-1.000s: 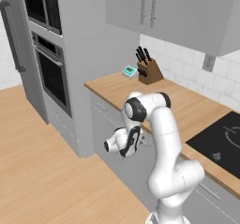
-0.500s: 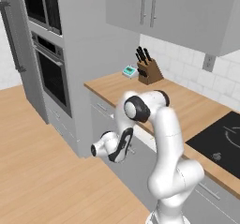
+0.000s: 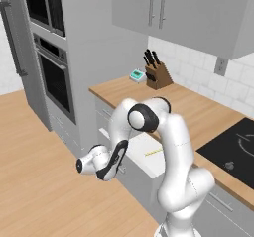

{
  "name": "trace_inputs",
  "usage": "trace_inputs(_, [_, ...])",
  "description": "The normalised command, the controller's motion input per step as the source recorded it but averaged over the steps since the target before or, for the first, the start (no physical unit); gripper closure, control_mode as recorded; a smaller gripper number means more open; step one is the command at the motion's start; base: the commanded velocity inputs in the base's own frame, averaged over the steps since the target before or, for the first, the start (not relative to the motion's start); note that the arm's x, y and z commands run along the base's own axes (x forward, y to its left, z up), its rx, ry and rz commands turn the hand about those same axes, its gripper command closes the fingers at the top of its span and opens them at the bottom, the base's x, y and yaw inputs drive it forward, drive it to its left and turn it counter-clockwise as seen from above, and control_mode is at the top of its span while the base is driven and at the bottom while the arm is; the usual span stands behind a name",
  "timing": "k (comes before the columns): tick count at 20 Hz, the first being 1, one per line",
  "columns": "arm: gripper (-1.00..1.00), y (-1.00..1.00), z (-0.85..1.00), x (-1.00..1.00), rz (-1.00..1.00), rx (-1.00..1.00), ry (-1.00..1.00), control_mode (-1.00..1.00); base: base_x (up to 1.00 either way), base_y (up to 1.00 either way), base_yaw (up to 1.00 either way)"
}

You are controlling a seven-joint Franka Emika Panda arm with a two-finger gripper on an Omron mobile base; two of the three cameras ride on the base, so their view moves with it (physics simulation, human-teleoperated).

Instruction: Take a straw from the drawer in front and place it inside the glass cup on the dining counter.

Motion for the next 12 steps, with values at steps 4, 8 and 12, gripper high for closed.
trace_inputs(4, [1.0,1.0,0.03,-0.46,0.06,0.1,0.11,-1.0,0.0,0.0,0.0])
trace_inputs(8, [1.0,1.0,0.0,-0.4,0.06,0.1,0.11,-1.0,0.0,0.0,0.0])
trace_inputs(12, [-1.0,0.86,0.03,-0.23,0.03,0.16,0.15,-1.0,0.0,0.0,0.0])
